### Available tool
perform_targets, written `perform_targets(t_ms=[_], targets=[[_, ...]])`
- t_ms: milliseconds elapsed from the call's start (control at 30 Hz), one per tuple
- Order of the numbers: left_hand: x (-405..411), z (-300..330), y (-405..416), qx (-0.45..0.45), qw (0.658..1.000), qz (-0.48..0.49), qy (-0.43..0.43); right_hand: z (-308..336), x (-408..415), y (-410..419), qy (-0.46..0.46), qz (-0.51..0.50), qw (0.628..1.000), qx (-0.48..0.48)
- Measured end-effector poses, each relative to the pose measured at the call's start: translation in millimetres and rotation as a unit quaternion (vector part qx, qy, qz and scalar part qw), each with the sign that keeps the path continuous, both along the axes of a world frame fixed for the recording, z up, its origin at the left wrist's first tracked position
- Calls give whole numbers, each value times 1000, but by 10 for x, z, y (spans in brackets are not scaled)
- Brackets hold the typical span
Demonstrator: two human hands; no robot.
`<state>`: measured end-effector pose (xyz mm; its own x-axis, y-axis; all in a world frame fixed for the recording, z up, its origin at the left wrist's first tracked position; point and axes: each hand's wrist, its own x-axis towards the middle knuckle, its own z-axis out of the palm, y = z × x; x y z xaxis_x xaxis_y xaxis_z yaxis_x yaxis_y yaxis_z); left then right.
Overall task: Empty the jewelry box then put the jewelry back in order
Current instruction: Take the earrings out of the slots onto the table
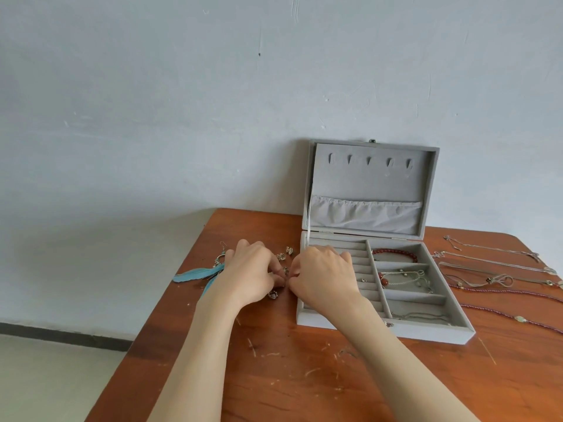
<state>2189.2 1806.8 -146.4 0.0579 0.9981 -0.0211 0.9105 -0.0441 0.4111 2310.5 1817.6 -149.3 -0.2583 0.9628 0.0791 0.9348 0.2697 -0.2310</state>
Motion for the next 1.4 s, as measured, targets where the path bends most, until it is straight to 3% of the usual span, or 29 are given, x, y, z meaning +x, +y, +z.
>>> perform_targets(t_ms=[167,300,433,600,833,1000,1267,1400], targets=[[-27,42,-6,38,999,-2,-19,63,140,-70,78,25,997,2],[81,75,-8,155,986,-13,-58,191,475,-50,179,16,983,48],[366,25,-25,219,970,-87,-50,141,862,-64,187,-21,979,79],[566,-105,-25,202,971,-127,32,-61,987,-88,84,0,995,55],[579,-76,-21,181,973,-126,73,-78,987,-86,32,45,994,94],[533,-40,-13,176,975,-111,75,-123,862,-81,50,76,984,151],[587,-77,1,136,984,-109,43,-125,814,-56,107,48,992,51],[572,-70,15,136,985,-99,47,-136,800,-25,109,38,992,50]])
